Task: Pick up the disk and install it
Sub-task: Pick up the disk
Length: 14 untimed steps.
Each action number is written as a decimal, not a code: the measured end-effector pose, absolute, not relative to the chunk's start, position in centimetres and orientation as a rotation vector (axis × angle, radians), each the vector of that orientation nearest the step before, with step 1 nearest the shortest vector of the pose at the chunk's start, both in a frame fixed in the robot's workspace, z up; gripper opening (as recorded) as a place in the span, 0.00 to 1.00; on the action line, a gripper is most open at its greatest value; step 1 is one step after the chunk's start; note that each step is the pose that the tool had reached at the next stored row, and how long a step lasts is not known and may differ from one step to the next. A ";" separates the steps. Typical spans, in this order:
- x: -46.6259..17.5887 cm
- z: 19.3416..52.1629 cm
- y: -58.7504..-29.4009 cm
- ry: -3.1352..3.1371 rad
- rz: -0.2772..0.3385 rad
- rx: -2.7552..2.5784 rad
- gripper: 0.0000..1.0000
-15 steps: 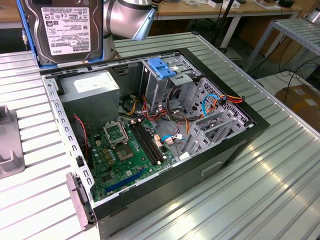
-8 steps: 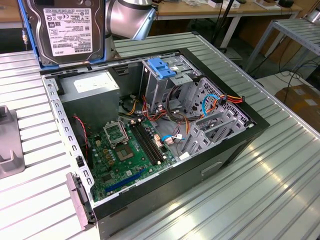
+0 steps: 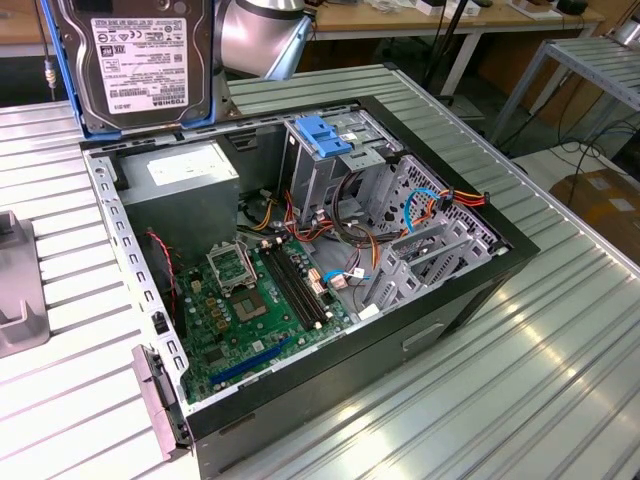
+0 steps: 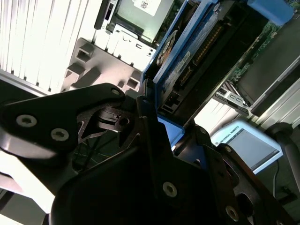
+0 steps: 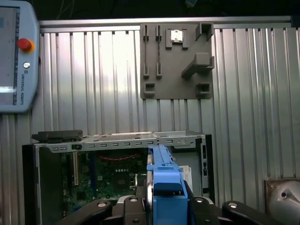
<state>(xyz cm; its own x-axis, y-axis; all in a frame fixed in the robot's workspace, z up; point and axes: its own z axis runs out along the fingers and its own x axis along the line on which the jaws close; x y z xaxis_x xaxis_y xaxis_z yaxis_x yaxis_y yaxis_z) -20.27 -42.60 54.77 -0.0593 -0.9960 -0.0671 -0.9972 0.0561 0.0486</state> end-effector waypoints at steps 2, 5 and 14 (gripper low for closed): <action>-20.2 54.8 -42.7 2.272 0.127 -2.144 0.37; -20.1 54.8 -42.9 2.272 0.127 -2.144 0.37; -19.7 54.8 -43.4 2.272 0.127 -2.144 0.37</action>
